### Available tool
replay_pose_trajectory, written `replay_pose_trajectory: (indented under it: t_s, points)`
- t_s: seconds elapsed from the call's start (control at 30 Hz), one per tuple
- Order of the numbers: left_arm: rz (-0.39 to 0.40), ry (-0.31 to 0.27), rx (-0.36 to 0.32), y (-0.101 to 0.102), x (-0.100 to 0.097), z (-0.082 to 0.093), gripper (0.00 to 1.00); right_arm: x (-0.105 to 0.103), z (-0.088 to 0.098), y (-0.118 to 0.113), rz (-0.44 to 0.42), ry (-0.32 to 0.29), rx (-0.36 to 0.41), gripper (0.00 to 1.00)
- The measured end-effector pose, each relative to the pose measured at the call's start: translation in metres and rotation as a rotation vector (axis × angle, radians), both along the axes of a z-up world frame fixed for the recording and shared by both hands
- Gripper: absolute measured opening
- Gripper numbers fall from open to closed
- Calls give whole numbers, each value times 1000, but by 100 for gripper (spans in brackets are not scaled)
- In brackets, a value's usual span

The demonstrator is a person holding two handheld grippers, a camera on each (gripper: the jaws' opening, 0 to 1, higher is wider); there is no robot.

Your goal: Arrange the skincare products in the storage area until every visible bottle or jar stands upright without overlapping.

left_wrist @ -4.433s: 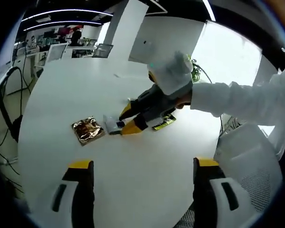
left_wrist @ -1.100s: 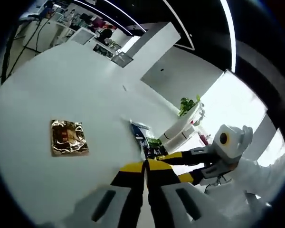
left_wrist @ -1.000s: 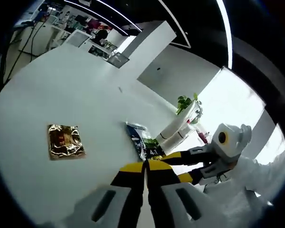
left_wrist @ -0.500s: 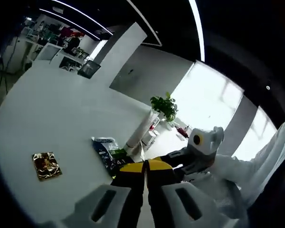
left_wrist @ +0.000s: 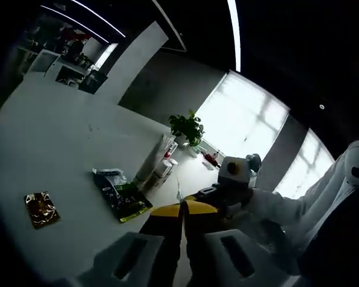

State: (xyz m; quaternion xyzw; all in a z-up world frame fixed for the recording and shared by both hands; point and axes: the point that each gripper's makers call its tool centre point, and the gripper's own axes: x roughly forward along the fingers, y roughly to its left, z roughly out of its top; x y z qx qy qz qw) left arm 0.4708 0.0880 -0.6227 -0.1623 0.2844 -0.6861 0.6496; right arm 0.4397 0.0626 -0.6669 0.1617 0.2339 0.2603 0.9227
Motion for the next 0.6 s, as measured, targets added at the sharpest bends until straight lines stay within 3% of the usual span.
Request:
replay_pose_trajectory:
  t_s: [0.37,0.6]
  points:
    - [28,-3,55,0,18,-22,0,1,-16,-4,-22,69,-9,0]
    - [55,22,93,-3,28,-41,0,7,-32,0,-24,126,-23,0]
